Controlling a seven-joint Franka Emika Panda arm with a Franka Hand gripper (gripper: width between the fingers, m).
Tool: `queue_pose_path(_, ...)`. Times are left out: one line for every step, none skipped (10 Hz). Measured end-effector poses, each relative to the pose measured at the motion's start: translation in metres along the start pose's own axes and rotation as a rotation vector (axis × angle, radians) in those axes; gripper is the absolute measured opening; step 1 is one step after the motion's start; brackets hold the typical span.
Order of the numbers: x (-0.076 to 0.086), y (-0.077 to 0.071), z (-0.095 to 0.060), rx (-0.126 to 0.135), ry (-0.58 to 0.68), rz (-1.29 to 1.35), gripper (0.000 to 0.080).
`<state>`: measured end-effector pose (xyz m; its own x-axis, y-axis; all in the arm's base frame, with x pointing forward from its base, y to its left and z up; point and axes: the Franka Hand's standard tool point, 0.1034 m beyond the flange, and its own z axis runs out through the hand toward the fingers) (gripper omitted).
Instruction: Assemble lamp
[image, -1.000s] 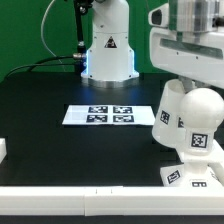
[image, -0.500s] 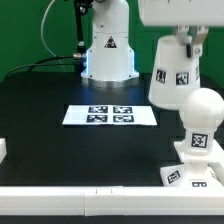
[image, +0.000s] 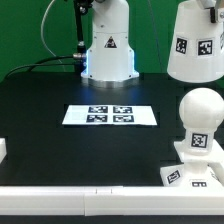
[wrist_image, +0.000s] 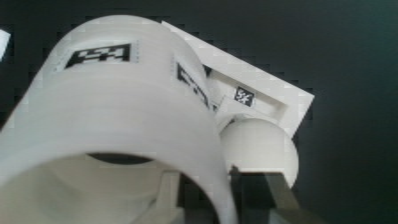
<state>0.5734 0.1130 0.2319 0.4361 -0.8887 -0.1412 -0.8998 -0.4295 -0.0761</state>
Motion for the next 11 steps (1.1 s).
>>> queue_pose_path(0.0, 0.0, 0.0, -0.001, 0.001, -0.001, 0.0041)
queue_pose_path(0.005, -0.009, -0.003, -0.049, 0.035, -0.046, 0.0041)
queue_pose_path(0.012, -0.019, -0.018, -0.081, 0.053, -0.085, 0.0041)
queue_pose_path(0.025, -0.03, -0.04, -0.096, 0.086, -0.152, 0.0041)
queue_pose_path(0.035, -0.04, -0.053, -0.119, 0.138, -0.205, 0.0041)
queue_pose_path(0.035, -0.045, -0.053, -0.111, 0.135, -0.199, 0.0041)
queue_pose_path(0.035, -0.044, -0.052, -0.114, 0.134, -0.199, 0.0041)
queue_pose_path(0.035, -0.044, -0.052, -0.114, 0.134, -0.199, 0.0041)
queue_pose_path(0.034, -0.048, -0.048, -0.1, 0.144, -0.194, 0.0041)
queue_pose_path(0.032, -0.055, -0.036, -0.085, 0.161, -0.195, 0.0041)
queue_pose_path(0.031, -0.059, -0.028, -0.088, 0.169, -0.184, 0.0041)
